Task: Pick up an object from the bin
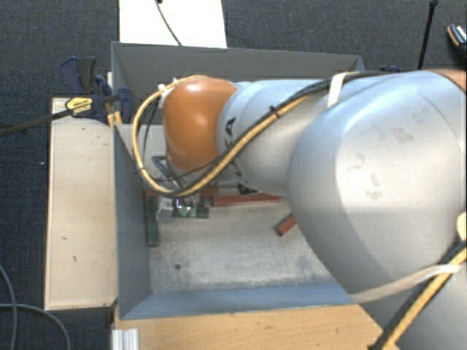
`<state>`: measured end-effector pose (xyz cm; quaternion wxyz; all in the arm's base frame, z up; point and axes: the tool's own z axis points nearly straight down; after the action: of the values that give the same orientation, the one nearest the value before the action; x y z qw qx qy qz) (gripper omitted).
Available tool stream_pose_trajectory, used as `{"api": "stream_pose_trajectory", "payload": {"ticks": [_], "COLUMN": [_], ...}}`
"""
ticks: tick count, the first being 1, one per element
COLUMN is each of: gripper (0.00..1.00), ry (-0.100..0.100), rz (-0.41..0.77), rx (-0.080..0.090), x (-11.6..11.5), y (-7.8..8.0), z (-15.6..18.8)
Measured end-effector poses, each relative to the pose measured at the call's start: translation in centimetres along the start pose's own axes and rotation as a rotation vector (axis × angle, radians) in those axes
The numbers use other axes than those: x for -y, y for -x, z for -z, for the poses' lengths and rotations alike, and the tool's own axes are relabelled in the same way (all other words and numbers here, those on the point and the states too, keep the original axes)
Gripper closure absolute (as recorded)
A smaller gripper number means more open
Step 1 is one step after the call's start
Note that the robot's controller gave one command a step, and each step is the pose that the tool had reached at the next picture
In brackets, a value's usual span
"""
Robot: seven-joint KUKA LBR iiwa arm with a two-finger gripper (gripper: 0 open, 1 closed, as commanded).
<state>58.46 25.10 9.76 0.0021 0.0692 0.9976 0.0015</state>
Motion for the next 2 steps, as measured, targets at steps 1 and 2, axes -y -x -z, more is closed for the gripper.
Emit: {"api": "stream_pose_trajectory", "payload": {"ticks": [1,2], "gripper": [1.0,1.0], "ry": [0.002,-0.006], "rz": [-0.017,0.053], "rx": [0.007,-0.006], "x": [3.3,7.8], "y": [-1.2,-0.4], "z": [8.3,3.4]}}
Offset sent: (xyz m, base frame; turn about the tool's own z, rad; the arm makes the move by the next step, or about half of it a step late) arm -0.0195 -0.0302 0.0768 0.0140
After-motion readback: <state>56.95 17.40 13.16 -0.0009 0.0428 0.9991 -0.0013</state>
